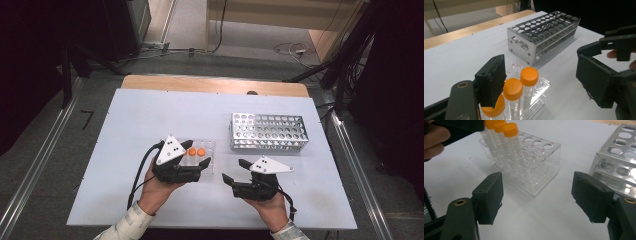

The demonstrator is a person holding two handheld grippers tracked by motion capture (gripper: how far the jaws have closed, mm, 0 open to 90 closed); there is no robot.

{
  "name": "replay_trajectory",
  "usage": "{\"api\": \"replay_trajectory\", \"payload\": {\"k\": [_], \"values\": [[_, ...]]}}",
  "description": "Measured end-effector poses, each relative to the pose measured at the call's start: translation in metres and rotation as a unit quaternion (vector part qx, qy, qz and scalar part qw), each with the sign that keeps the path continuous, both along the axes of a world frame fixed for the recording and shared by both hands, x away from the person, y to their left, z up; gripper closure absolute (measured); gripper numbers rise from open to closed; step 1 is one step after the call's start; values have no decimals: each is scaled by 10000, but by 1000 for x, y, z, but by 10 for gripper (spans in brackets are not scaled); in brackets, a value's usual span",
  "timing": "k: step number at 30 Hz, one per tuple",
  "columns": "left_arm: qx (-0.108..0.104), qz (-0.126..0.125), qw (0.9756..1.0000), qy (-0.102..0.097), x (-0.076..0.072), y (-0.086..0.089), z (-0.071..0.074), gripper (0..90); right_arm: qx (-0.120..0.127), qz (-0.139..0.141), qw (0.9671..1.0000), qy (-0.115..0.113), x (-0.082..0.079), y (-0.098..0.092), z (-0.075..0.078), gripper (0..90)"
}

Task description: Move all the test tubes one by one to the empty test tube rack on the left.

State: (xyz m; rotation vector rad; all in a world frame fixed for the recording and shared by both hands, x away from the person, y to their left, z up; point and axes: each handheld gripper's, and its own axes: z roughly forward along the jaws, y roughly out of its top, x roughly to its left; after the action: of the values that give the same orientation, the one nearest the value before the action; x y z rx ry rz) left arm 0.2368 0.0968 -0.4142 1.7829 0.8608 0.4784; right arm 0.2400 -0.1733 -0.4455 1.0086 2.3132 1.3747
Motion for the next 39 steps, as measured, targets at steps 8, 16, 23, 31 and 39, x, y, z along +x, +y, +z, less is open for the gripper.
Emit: {"api": "replay_trajectory", "payload": {"k": [8, 16, 23, 31, 39], "values": [[-36, 145, 9999, 79, -6, 11, -4, 198, -10, -202, 9998, -44, 6, -10, 1, 229], [-44, 386, 9992, 56, -16, 25, -7, 191, -2, -328, 9994, -96, 9, -16, 1, 207], [-97, 571, 9983, 22, -23, 38, -7, 191, 27, -469, 9989, -77, 12, -23, 0, 194], [-171, 834, 9963, -66, -33, 54, -6, 191, 58, -623, 9980, -107, 13, -34, 1, 190], [-165, 1104, 9937, -70, -40, 73, -19, 191, 73, -764, 9970, -129, 14, -46, 2, 189]]}}
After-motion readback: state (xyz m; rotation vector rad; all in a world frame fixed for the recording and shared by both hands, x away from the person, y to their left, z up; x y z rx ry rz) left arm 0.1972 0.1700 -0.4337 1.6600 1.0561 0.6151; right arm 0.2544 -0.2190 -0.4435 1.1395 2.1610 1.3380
